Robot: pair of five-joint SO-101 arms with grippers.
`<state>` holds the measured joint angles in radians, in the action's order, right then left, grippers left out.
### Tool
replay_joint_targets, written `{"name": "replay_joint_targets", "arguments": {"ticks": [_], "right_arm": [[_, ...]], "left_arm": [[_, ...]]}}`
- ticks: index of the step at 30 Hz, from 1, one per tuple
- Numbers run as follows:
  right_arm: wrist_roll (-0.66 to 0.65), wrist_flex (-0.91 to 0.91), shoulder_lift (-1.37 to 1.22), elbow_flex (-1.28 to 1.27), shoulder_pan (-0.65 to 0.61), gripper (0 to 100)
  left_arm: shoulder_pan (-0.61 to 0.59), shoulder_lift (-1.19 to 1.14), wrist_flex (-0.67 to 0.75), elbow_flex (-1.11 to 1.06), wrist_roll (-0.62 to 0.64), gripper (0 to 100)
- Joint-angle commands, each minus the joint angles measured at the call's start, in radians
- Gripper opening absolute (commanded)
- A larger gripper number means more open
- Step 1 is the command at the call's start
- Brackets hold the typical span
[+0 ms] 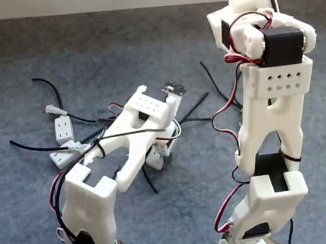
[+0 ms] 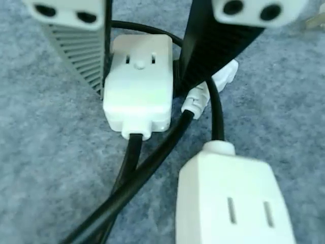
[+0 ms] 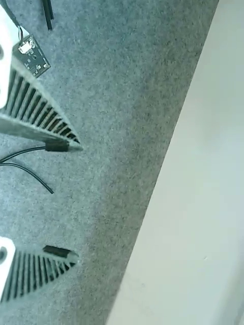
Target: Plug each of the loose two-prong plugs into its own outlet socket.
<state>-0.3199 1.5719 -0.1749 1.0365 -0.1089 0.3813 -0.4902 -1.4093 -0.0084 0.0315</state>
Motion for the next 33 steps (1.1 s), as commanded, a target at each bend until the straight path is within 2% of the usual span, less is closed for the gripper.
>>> {"name": "replay_joint_targets", "arguments": {"ticks": [1, 10, 18, 26, 33], "right_arm": [[-0.015, -0.022, 0.019, 0.015, 0.01, 29.7], [-0.015, -0.022, 0.019, 0.015, 0.01, 29.7], [-0.015, -0.022, 0.019, 0.015, 0.01, 29.7], [-0.017, -0.022, 0.019, 0.015, 0.01, 29.7], [-0.017, -0.022, 0.019, 0.015, 0.01, 29.7]], "left_arm": [[0.022, 0.042, -0.018, 0.002, -0.003, 19], [0.217, 0.208, -0.04, -0.03, 0.025, 19], [0.232, 0.148, -0.038, -0.044, 0.025, 19], [0.248, 0.222, -0.046, -0.022, 0.06, 20], [0.354, 0.242, -0.046, -0.021, 0.072, 20]]}}
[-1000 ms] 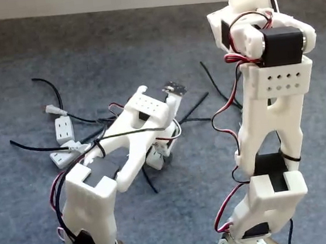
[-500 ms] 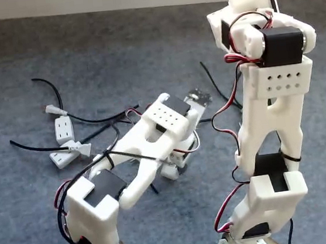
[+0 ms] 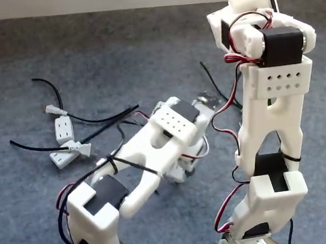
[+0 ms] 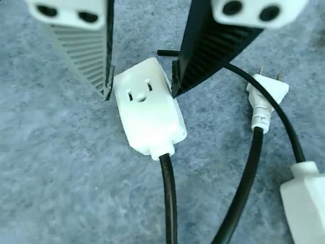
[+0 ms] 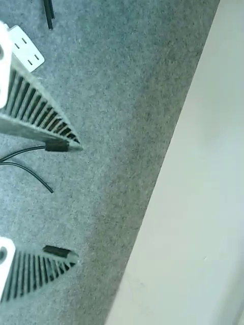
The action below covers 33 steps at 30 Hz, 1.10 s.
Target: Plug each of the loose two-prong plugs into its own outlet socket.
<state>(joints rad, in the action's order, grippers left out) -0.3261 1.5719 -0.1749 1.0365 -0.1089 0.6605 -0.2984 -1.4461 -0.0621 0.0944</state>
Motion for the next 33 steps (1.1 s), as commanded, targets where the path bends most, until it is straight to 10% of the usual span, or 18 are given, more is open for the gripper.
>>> {"name": "replay_joint_targets", "arguments": {"ticks": [1, 19, 33], "right_arm": [[-0.011, -0.022, 0.019, 0.015, 0.01, 29.7], [-0.011, -0.022, 0.019, 0.015, 0.012, 29.7], [-0.012, -0.016, 0.019, 0.015, 0.012, 29.7]], "left_arm": [[0.09, 0.05, -0.008, 0.033, 0.009, 20], [0.2, 0.051, 0.026, 0.079, 0.009, 19], [-0.067, 0.249, -0.029, -0.027, 0.005, 20]]}}
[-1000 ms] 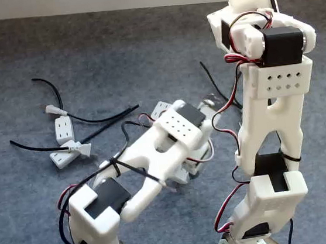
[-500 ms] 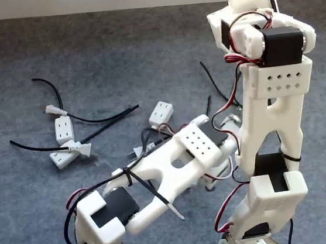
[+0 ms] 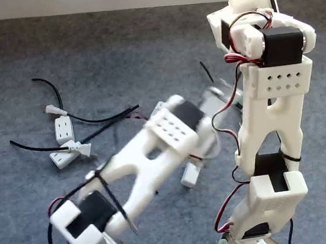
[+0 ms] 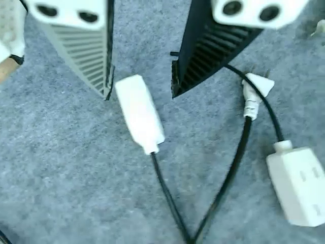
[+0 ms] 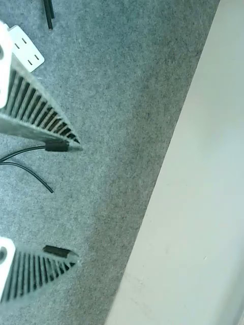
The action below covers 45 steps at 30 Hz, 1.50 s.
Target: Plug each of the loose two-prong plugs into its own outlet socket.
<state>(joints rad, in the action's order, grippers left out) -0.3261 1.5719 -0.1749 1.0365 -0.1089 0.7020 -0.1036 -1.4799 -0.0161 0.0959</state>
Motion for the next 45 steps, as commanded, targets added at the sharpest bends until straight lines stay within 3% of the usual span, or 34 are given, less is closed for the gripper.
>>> {"name": "replay_joint_targets", "arguments": {"ticks": [1, 6, 17, 24, 33, 39, 45], "right_arm": [[-0.012, -0.016, 0.019, 0.015, 0.012, 29.7], [-0.012, -0.016, 0.021, 0.015, 0.013, 29.7], [-0.012, -0.016, 0.021, 0.015, 0.015, 29.7], [-0.012, -0.016, 0.021, 0.015, 0.015, 29.7], [-0.012, -0.015, 0.022, 0.042, 0.044, 29.7], [-0.014, 0.038, 0.019, 0.145, 0.097, 29.7], [-0.014, 0.039, 0.019, 0.157, 0.108, 29.7]], "left_arm": [[-0.127, 0.042, 0.043, -0.11, 0.003, 20], [-0.117, -0.059, 0.193, -0.213, 0.005, 20], [0.059, -0.162, 0.196, -0.09, 0.011, 19], [0.065, -0.157, 0.193, -0.058, 0.011, 20], [0.087, 0.094, 0.196, -0.143, 0.123, 20], [0.11, 0.171, 0.416, -0.343, 0.394, 29], [0.11, 0.17, 0.626, -0.475, 0.451, 29]]}}
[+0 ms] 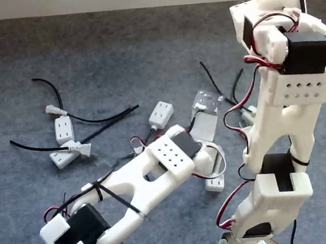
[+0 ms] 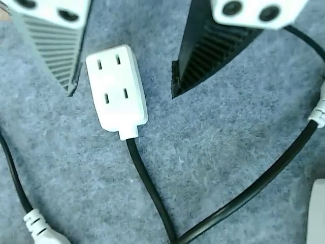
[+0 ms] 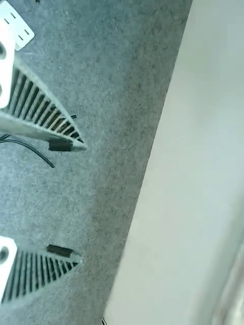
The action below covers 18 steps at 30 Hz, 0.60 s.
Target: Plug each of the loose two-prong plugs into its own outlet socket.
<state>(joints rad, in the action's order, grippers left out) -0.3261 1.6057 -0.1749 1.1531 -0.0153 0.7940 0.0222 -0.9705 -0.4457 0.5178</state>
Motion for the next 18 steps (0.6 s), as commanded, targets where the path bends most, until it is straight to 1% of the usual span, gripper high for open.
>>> {"name": "replay_joint_targets", "arguments": {"ticks": [1, 4, 6, 9, 11, 16, 18], "right_arm": [[-0.014, 0.005, 0.019, 0.042, 0.015, 29.7], [-0.014, 0.005, 0.019, 0.042, 0.015, 29.7], [-0.014, 0.007, 0.019, 0.042, 0.015, 29.7], [-0.014, 0.007, 0.019, 0.044, 0.031, 29.7], [-0.014, 0.007, 0.019, 0.045, 0.045, 29.7], [-0.014, 0.004, 0.021, 0.047, 0.064, 29.7], [-0.014, 0.004, 0.021, 0.047, 0.059, 29.7]], "left_arm": [[0.018, 0.042, 0.137, -0.058, 0.031, 29], [0.013, 0.028, 0.209, -0.093, 0.058, 29], [0.012, -0.025, 0.241, -0.093, 0.064, 29], [0.012, -0.143, 0.247, -0.035, 0.064, 29], [0.012, -0.217, 0.196, 0.035, 0.064, 29], [0.012, -0.351, -0.008, 0.236, 0.064, 29], [0.012, -0.394, -0.052, 0.289, 0.063, 26]]}}
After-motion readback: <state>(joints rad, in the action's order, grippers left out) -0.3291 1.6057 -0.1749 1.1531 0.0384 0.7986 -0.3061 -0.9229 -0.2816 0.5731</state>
